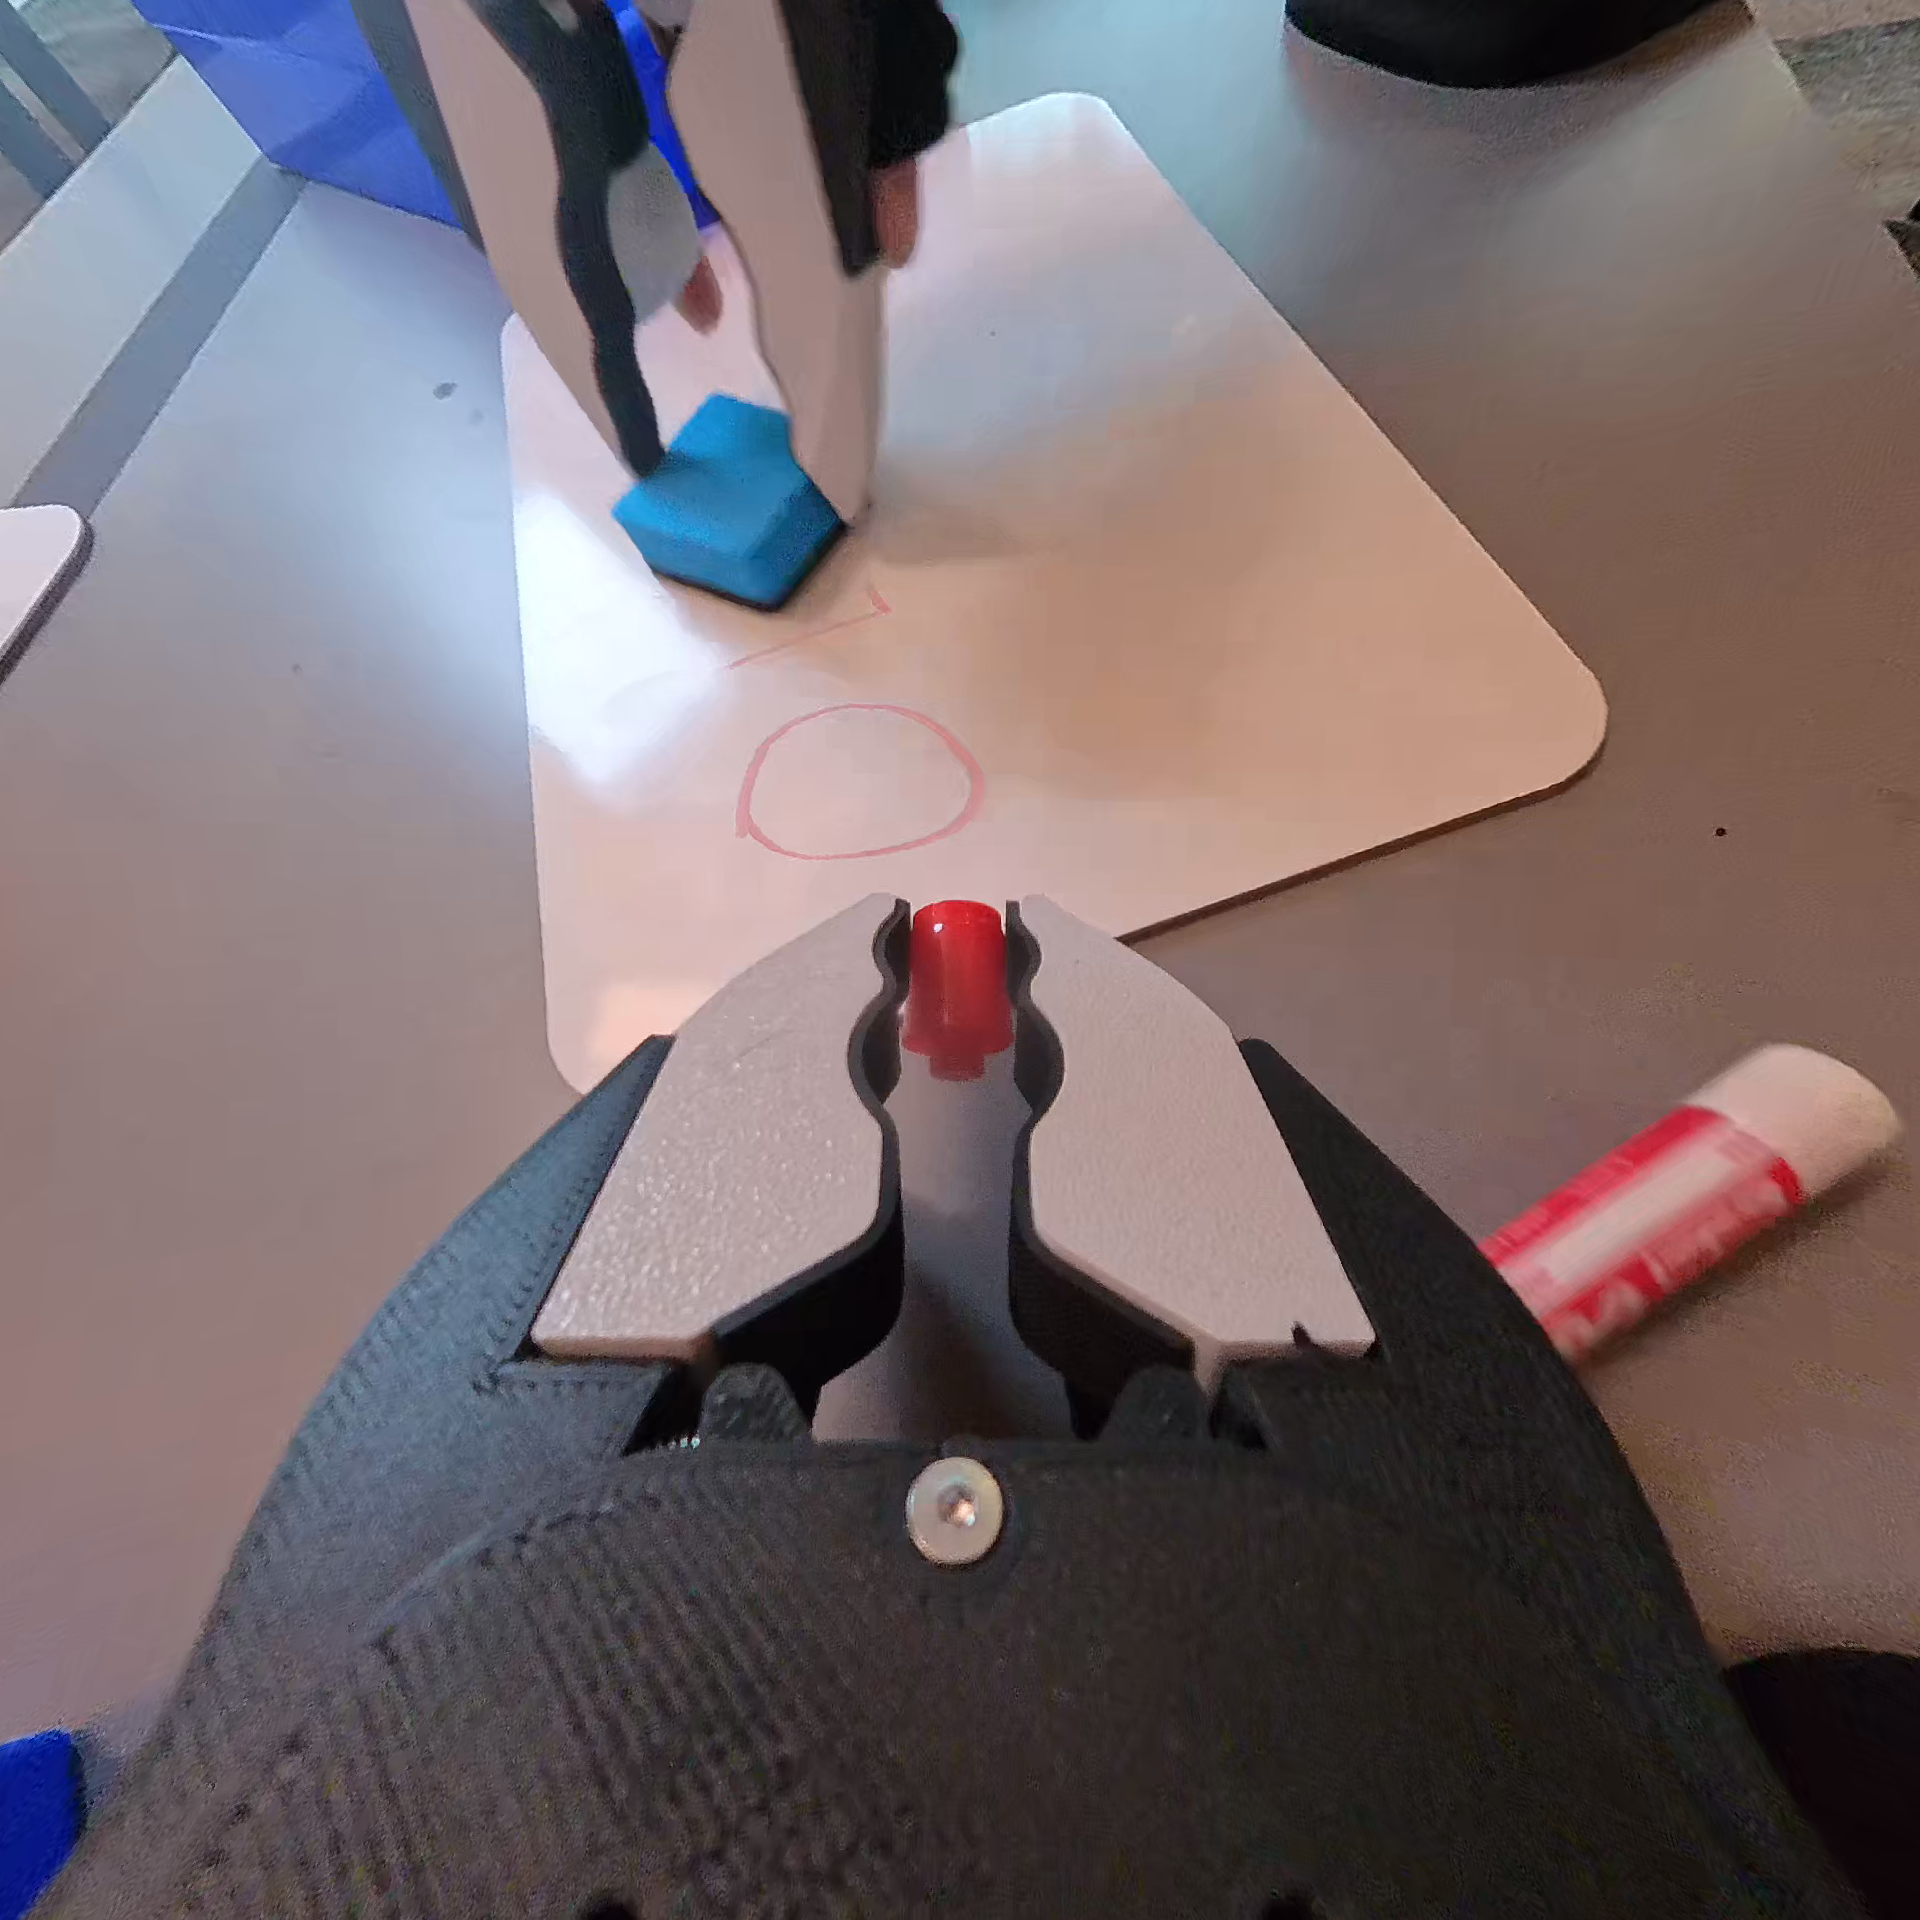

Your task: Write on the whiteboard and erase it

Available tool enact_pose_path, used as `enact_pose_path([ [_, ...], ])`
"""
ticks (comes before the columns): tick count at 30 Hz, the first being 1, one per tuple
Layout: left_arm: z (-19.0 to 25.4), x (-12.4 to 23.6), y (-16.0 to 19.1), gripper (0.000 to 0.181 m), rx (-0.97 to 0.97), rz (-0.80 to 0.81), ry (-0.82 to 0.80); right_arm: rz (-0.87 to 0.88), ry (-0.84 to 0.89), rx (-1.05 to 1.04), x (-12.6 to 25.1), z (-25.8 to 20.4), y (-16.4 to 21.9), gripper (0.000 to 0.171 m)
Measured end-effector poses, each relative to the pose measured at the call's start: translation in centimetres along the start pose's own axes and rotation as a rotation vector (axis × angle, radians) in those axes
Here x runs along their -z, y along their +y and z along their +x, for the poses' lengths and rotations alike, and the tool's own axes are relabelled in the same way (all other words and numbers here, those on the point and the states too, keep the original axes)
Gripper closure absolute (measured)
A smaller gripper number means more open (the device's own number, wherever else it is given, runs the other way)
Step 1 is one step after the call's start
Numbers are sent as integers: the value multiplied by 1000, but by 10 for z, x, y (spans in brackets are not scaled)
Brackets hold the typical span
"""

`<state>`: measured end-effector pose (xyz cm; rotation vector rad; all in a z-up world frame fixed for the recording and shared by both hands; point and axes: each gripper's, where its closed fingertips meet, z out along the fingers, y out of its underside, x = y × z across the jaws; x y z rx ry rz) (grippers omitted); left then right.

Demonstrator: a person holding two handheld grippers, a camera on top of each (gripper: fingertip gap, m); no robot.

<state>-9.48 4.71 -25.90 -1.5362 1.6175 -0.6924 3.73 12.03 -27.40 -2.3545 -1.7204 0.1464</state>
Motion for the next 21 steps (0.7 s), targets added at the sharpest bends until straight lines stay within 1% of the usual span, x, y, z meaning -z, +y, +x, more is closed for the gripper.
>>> enact_pose_path([
  [2, -1, 0, 1, 164, -2, -5, -4, 3, -51, 124, -2, -36, -17, 117],
  [3, -1, 1, 1, 164, -1, -4, -6, -26, -66, 180, -1, -50, -15, 117],
  [4, -1, 1, 1, 164, 1, -3, -8, -57, -70, 208, 1, -53, -9, 117],
  [5, -2, 1, 1, 164, 2, -4, -8, -86, -61, 194, 2, -46, -3, 117],
  [7, -1, -1, 3, 164, 0, -17, -9, -112, 9, 107, 0, -8, 0, 117],
  [9, 0, -2, 6, 164, -16, -37, -13, -65, 4, 62, -6, 2, -22, 117],
  [11, 0, -4, 10, 164, -32, -64, -19, -20, -27, 160, -10, -27, -45, 117],
  [13, 0, -5, 13, 164, -44, -83, -18, -52, -54, 269, -7, -56, -41, 117],
  [14, 1, -5, 13, 164, -44, -82, -16, -72, -63, 289, -5, -60, -33, 117],
  [16, 1, -6, 14, 164, -40, -87, -9, -110, -27, 230, -3, -39, -20, 117],
  [18, 1, -5, 14, 164, -41, -91, -8, -95, 1, 125, -5, -12, -22, 117],
  [19, 1, -5, 14, 164, -43, -94, -10, -72, 4, 104, -7, -11, -30, 117],
  [21, 0, -6, 15, 164, -50, -103, -19, -12, -25, 189, -10, -40, -49, 117],
])
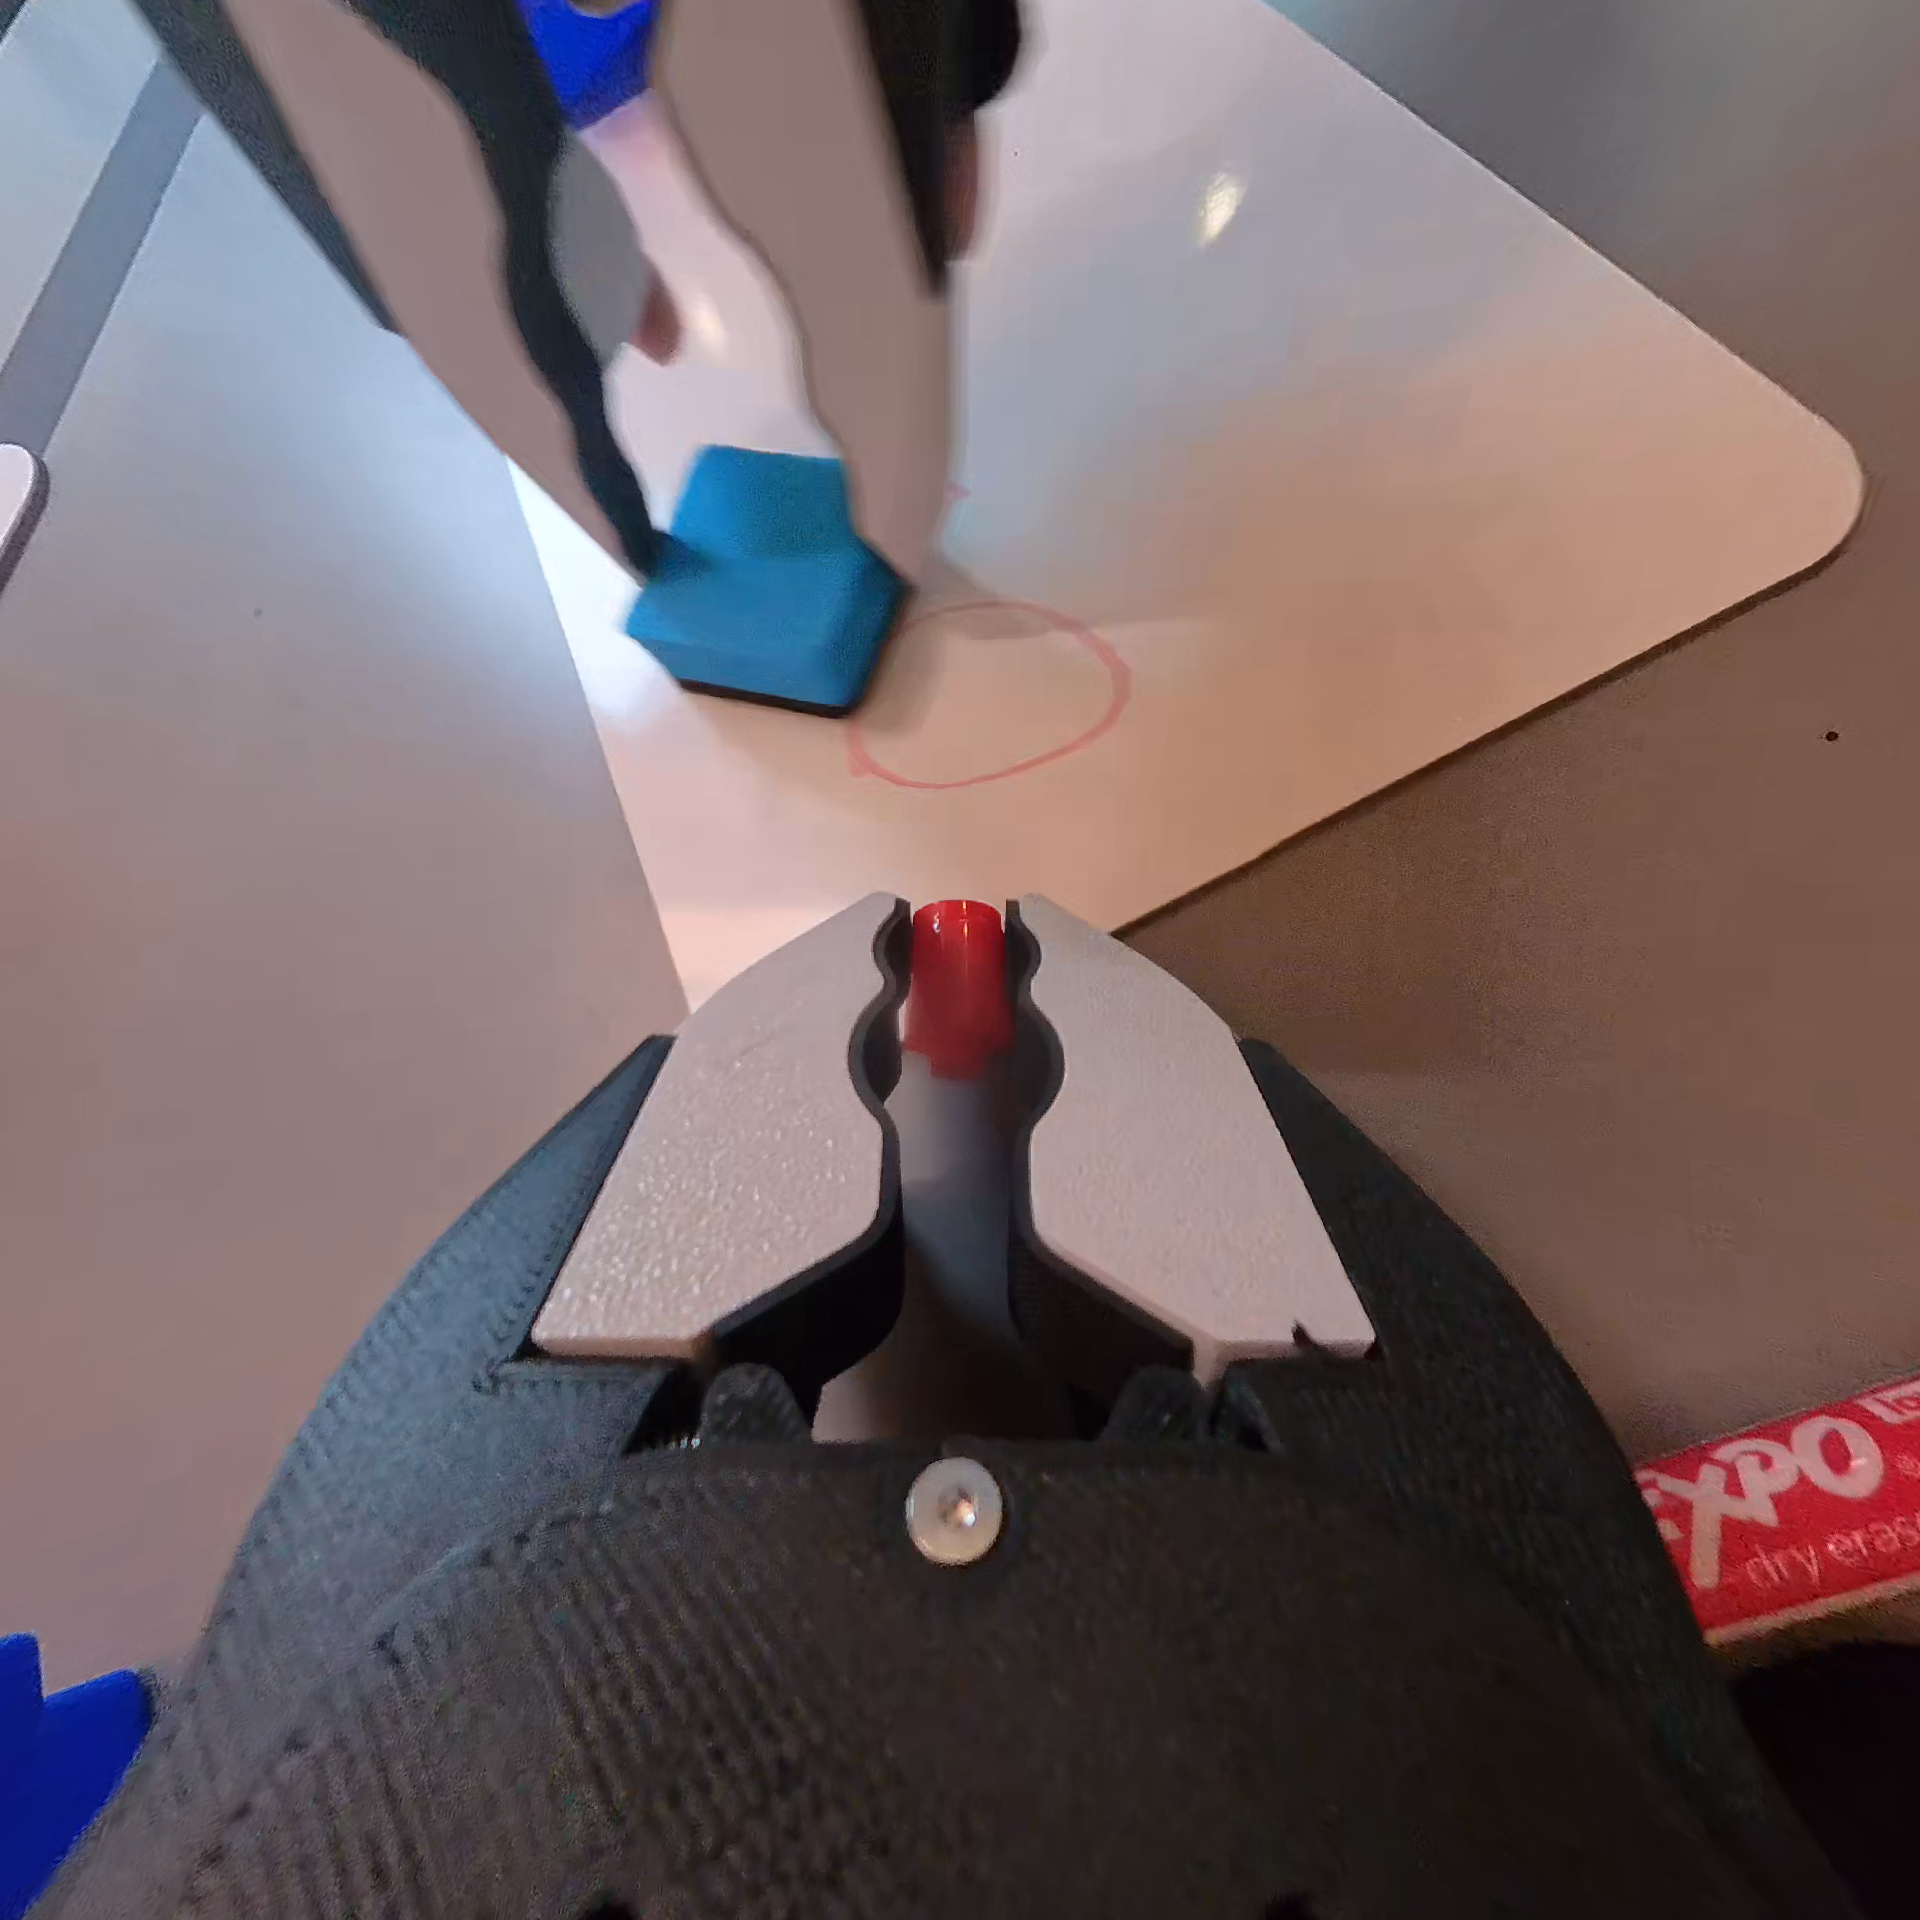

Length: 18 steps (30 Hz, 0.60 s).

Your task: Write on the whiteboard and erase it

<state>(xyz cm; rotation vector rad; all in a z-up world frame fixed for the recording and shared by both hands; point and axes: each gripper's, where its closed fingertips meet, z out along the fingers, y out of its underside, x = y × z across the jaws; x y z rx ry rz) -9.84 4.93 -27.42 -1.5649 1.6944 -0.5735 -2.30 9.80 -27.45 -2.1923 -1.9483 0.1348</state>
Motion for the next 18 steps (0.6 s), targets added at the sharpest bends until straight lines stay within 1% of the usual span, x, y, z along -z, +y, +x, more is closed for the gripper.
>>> enact_pose_path([
  [1, 0, 0, 0, 164, 1, -7, -1, 1, -12, 53, 0, -17, -5, 117],
  [2, 0, 0, 0, 164, -2, -9, -4, -22, -28, 104, 2, -32, -2, 117],
  [3, 1, -1, 0, 164, -4, -9, -4, -50, -45, 135, 5, -42, 7, 117],
  [4, 1, -1, 0, 164, -3, -10, -6, -75, -45, 134, 7, -42, 17, 117],
  [6, 2, -2, -1, 164, -9, -13, -8, -103, -5, 59, 9, -20, 32, 117],
  [7, 3, -3, -2, 164, -13, -14, -7, -93, 9, 10, 7, -7, 32, 117],
  [8, 4, -3, -3, 164, -16, -14, -7, -72, 13, -30, 6, -1, 25, 117],
  [9, 4, -4, -3, 164, -17, -17, -9, -41, 14, -23, 3, -4, 13, 117],
  [11, 4, -4, -3, 164, -17, -21, -9, 3, -16, 80, 1, -35, -7, 117],
  [12, 4, -4, -3, 164, -19, -22, -10, -4, -31, 126, 2, -51, -5, 117],
  [14, 4, -3, -3, 164, -21, -22, -11, -42, -45, 169, 8, -67, 15, 117],
  [16, 4, -3, -3, 164, -21, -21, -9, -55, -18, 73, 11, -47, 33, 117],
  [18, 4, -4, -3, 164, -22, -22, -11, -42, 13, -30, 8, -20, 33, 117],
])
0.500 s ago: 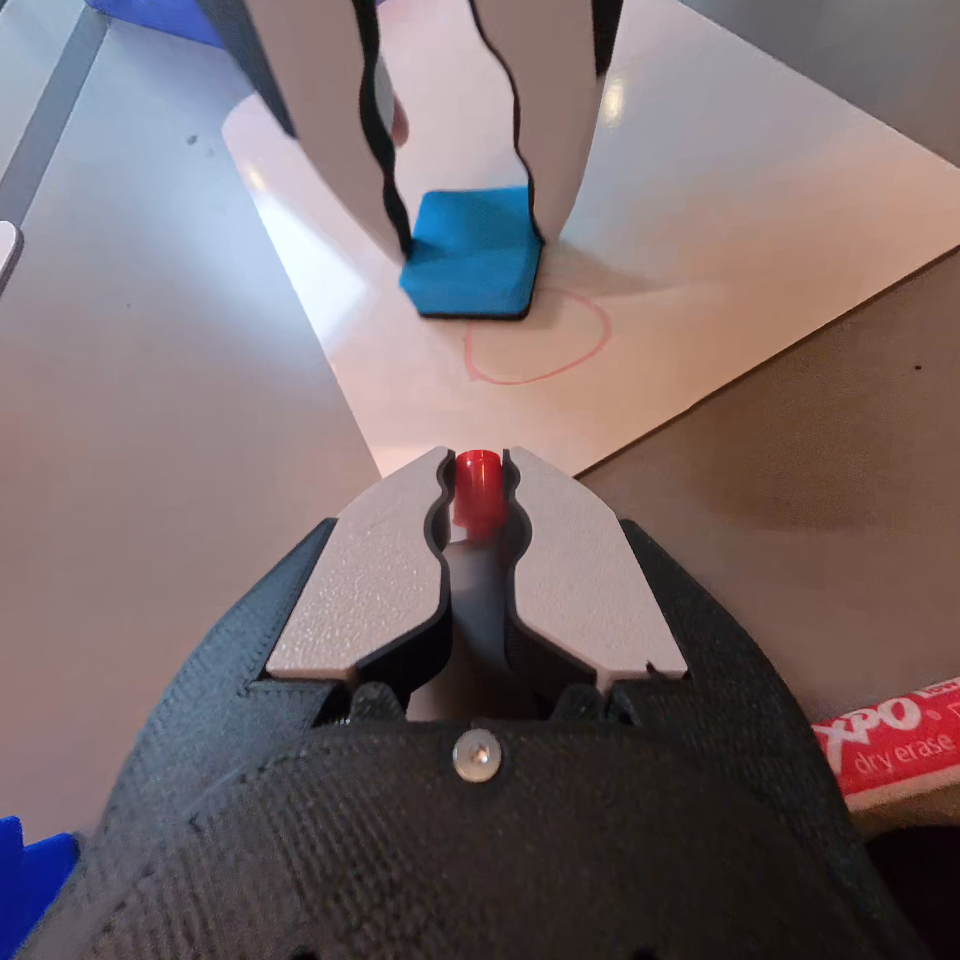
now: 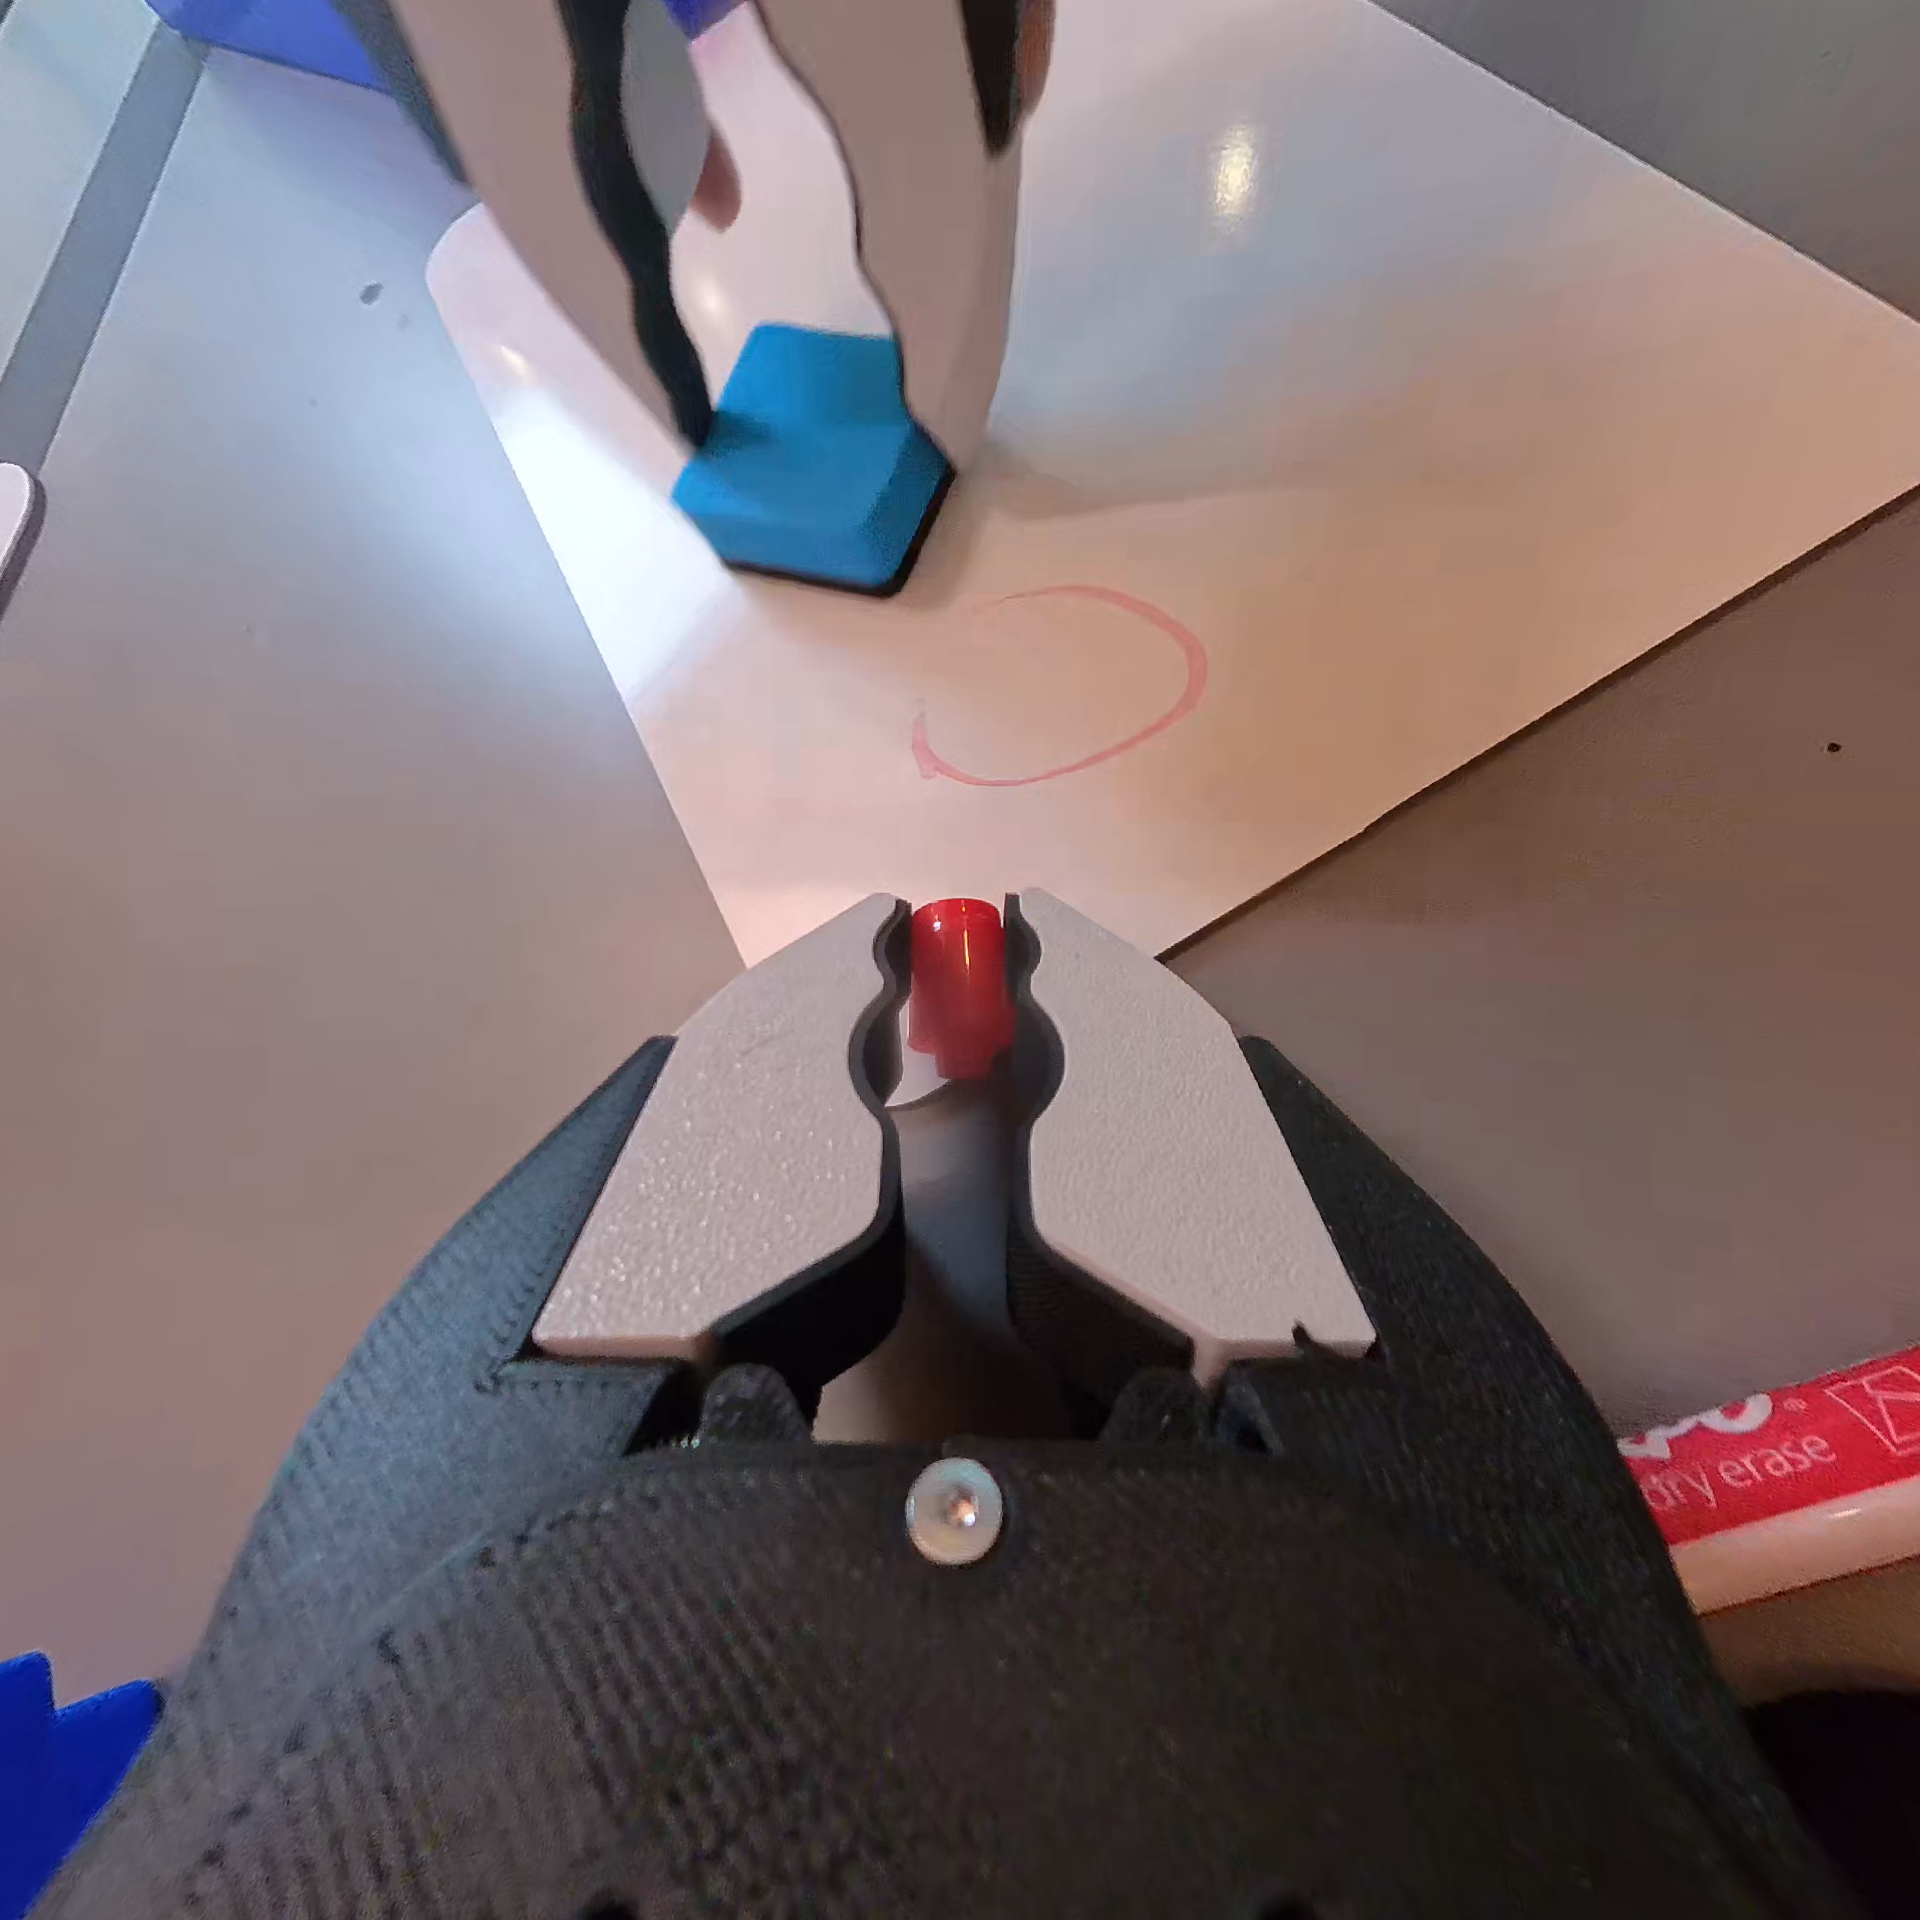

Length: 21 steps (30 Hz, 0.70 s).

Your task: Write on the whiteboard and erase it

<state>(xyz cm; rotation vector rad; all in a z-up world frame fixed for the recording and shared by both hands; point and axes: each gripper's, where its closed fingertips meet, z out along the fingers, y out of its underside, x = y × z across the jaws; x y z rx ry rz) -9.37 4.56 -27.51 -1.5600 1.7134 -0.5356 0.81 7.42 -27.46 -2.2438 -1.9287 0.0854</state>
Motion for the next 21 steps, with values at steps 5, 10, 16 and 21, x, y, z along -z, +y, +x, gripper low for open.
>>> enact_pose_path([
  [5, 0, 0, 0, 164, -14, -6, -9, 42, -46, 163, -1, -56, -27, 117],
  [10, 0, 0, 0, 164, -18, -7, -13, -3, -7, 2, 2, -12, 5, 117],
  [16, 0, 0, 0, 164, -21, 2, -11, 51, -65, 192, 1, -73, -26, 117],
  [21, 1, 0, -1, 164, -35, 2, -14, 49, -11, 47, -4, -21, -29, 117],
])
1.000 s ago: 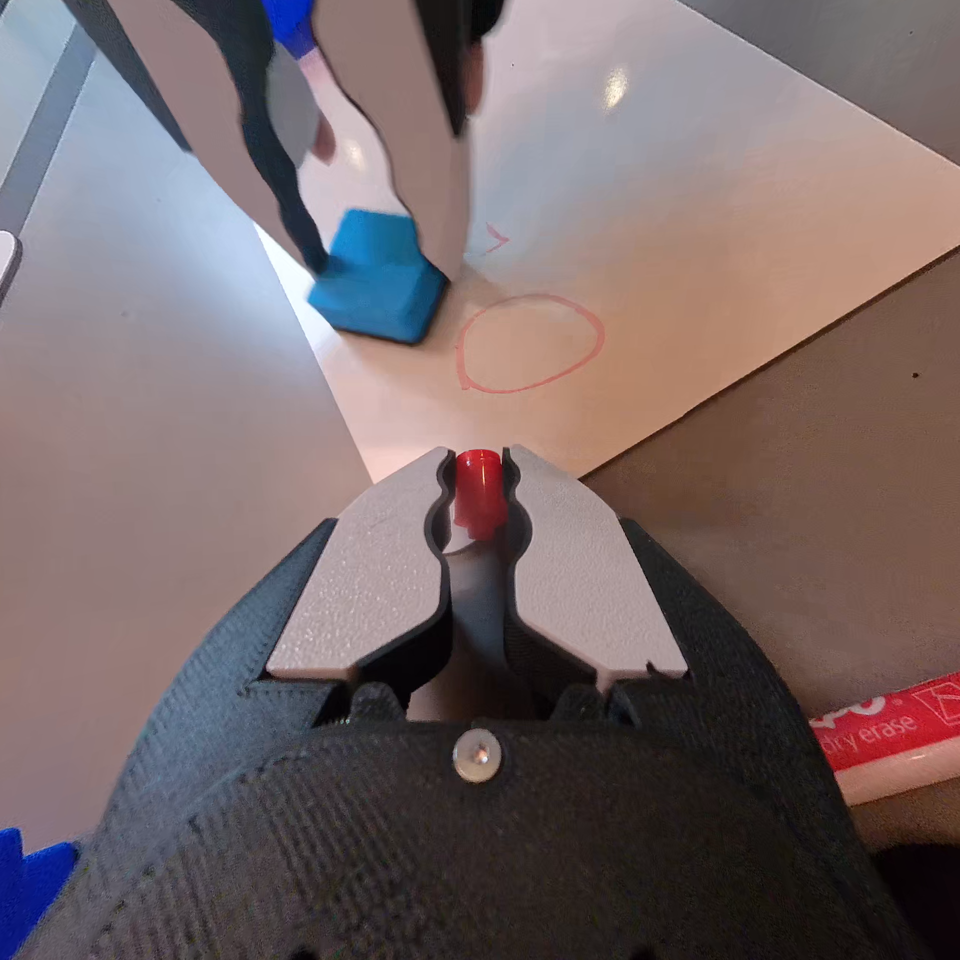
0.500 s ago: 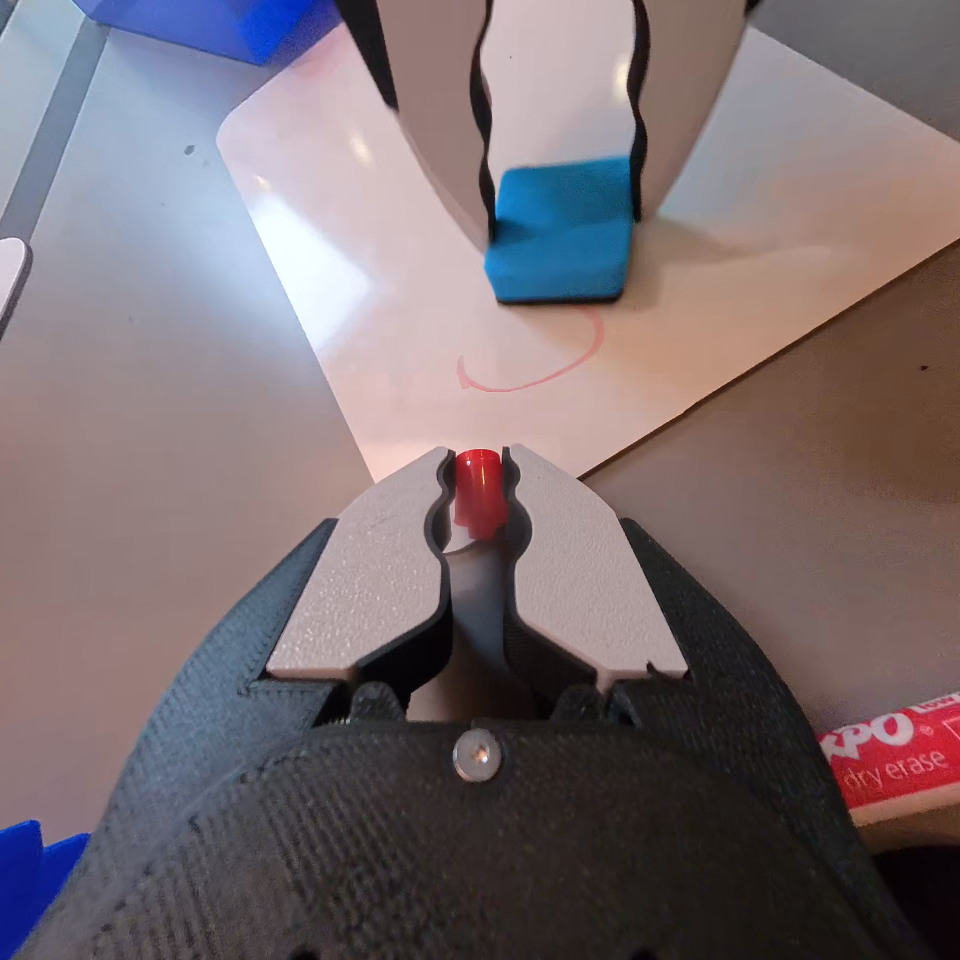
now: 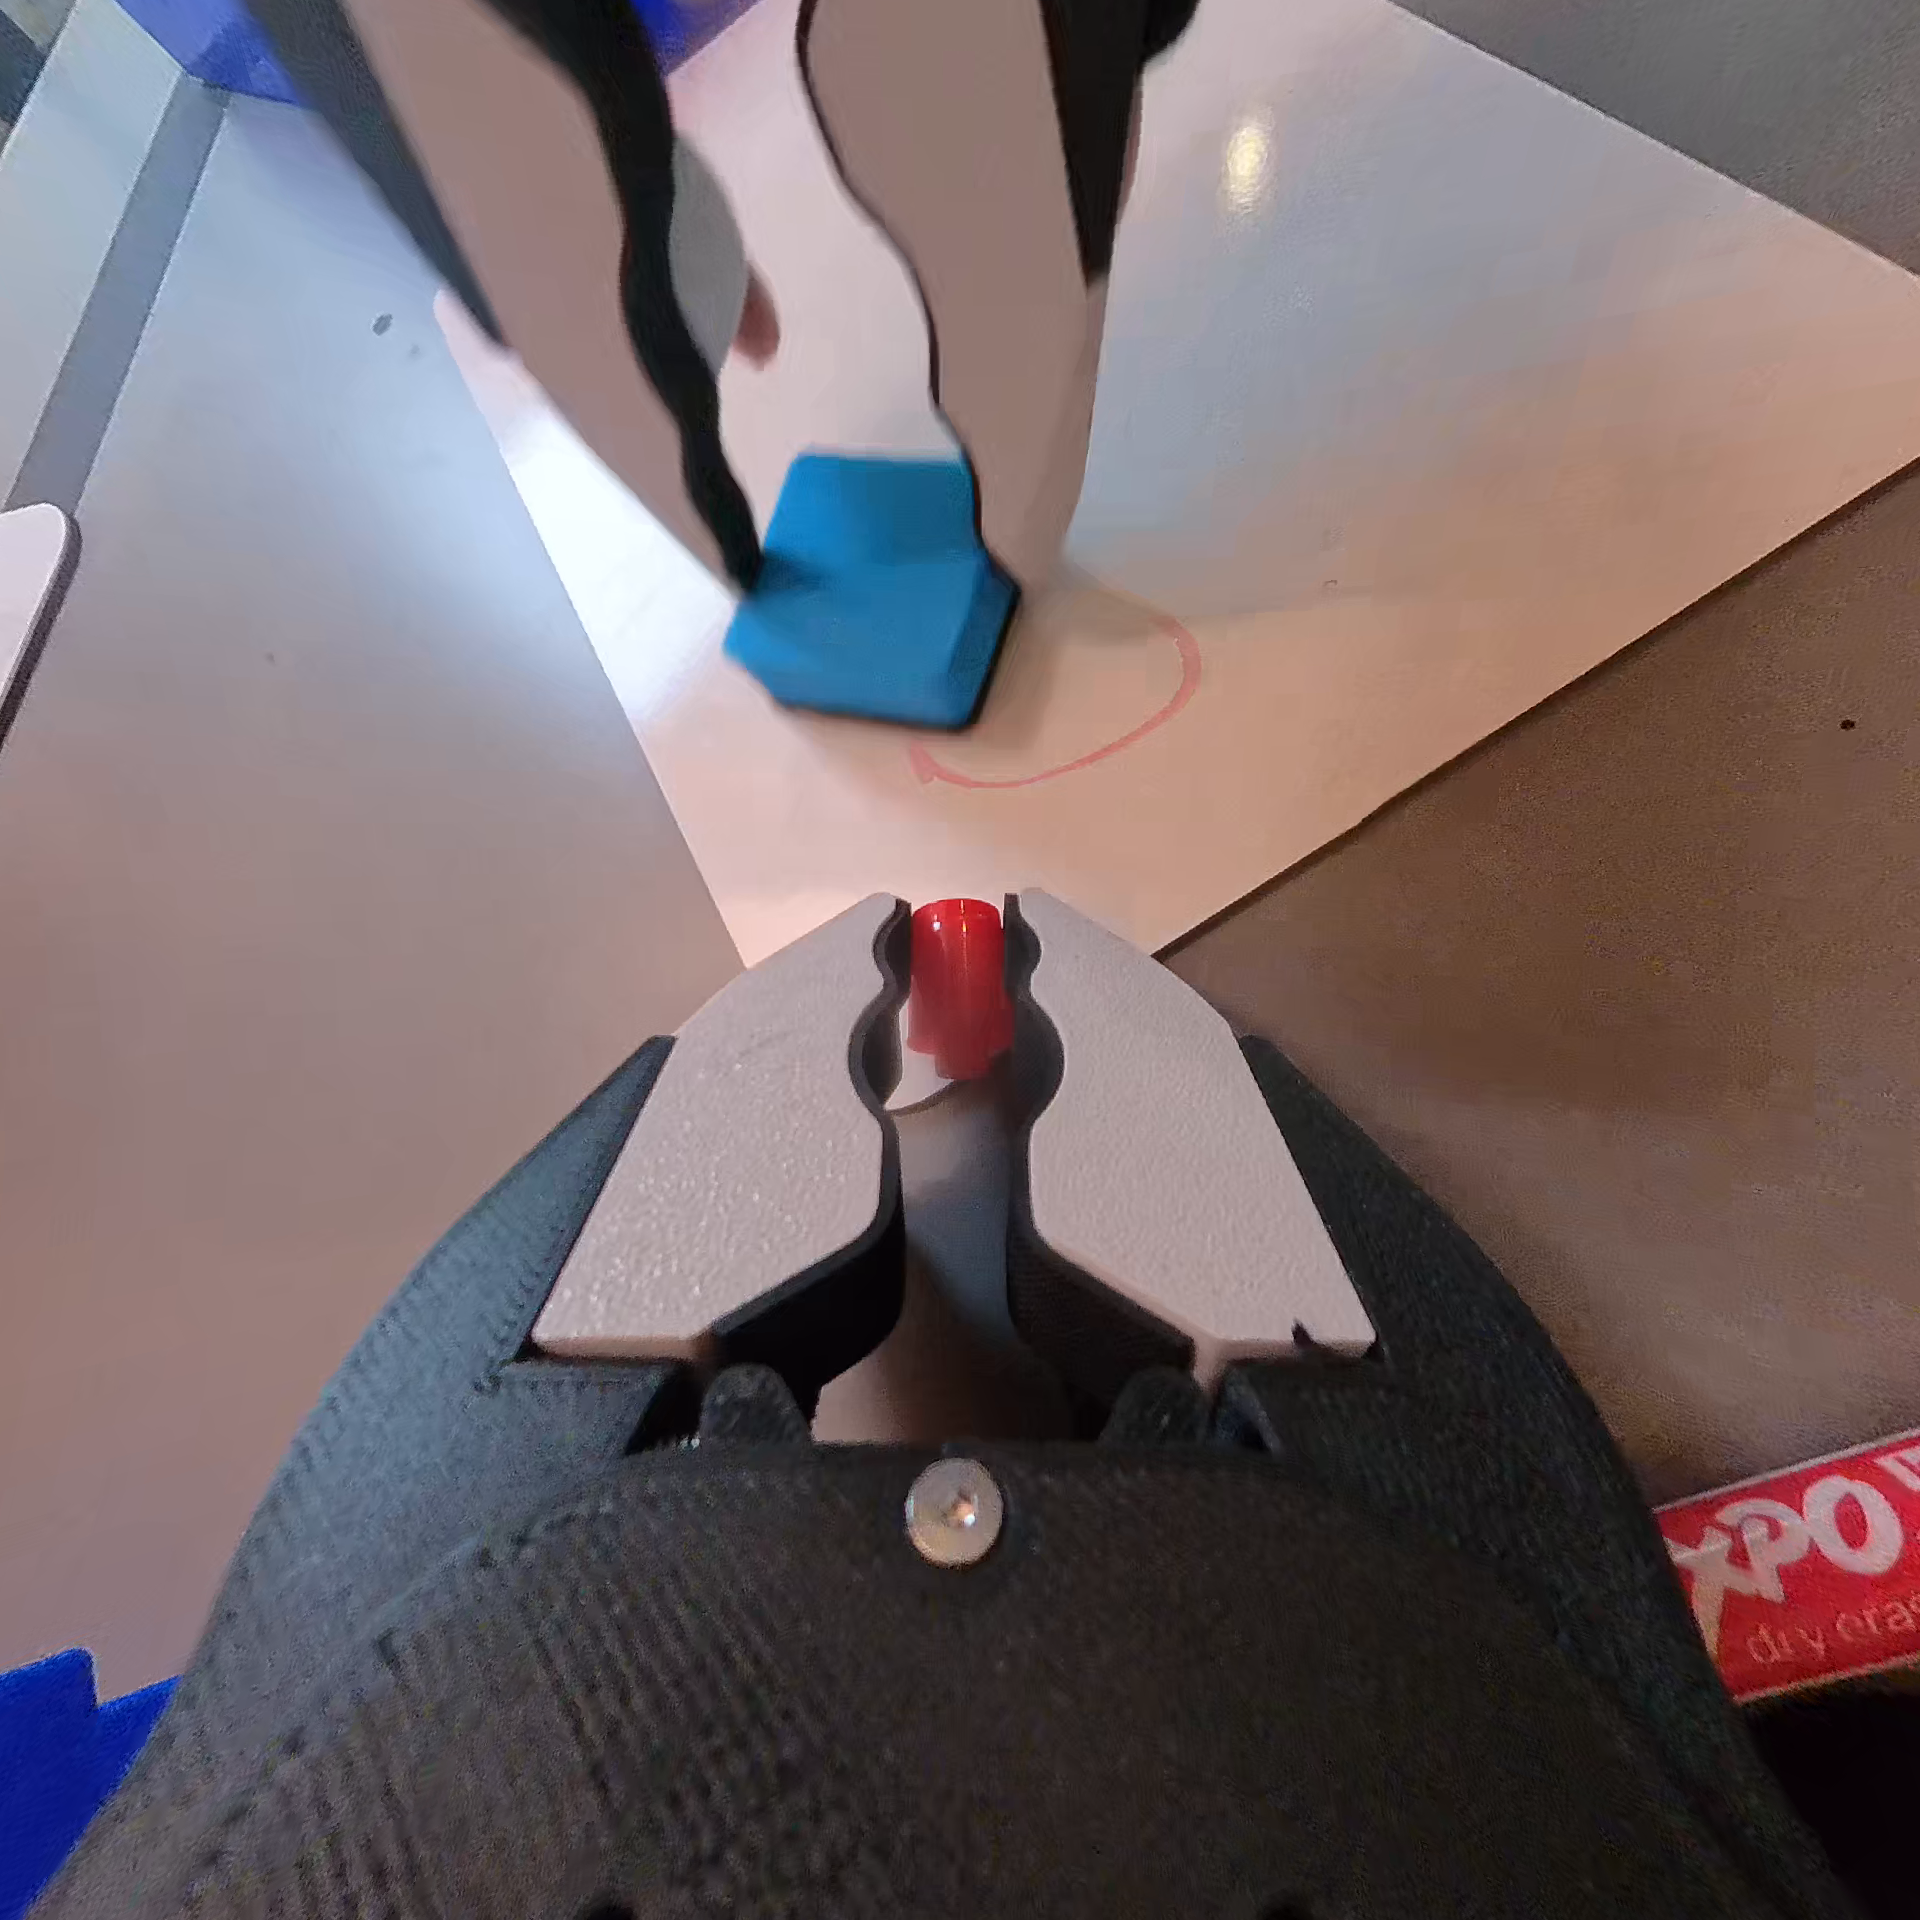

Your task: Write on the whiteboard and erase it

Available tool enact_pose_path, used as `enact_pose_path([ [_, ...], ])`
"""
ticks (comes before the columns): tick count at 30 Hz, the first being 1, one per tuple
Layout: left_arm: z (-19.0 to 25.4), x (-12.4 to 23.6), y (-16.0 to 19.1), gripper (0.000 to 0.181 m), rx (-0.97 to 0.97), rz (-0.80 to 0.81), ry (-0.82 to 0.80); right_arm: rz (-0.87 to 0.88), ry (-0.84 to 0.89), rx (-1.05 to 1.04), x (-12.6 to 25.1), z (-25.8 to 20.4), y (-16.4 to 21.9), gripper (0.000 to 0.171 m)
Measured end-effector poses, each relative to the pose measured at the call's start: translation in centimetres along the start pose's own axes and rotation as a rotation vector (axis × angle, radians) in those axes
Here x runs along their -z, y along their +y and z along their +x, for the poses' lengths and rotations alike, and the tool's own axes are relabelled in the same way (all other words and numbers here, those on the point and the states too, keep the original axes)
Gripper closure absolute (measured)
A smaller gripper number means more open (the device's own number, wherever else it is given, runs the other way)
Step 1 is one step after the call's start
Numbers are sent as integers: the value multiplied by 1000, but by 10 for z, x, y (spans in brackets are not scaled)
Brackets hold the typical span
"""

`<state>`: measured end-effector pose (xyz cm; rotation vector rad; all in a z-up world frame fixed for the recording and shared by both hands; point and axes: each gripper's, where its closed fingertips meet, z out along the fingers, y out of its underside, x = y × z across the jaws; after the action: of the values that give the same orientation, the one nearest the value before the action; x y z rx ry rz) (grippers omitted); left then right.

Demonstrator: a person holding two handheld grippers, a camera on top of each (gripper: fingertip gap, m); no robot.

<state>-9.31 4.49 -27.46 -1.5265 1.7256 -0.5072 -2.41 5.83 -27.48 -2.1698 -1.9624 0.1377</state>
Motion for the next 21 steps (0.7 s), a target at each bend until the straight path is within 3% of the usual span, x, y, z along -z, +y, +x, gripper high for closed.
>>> enact_pose_path([
  [3, -1, 1, 1, 164, 0, -1, -1, 51, -37, 122, -5, -27, -33, 117],
  [6, -2, 2, 2, 164, 7, -1, -2, -5, -69, 210, 1, -50, -12, 117],
  [10, -1, 1, 2, 164, 7, 3, 0, 3, -19, 83, -3, -4, -15, 117],
  [13, -1, 2, 2, 164, 6, 1, -1, 43, -49, 168, -7, -26, -39, 117],
  [16, -1, 2, 2, 164, 11, 3, 3, 3, -80, 247, -1, -51, -20, 117],
  [18, -1, 2, 2, 164, 12, 3, 3, -11, -56, 180, -1, -29, -12, 117],
  [21, -1, 2, 2, 164, 10, 2, 0, 31, -27, 119, -8, -4, -34, 117],
])
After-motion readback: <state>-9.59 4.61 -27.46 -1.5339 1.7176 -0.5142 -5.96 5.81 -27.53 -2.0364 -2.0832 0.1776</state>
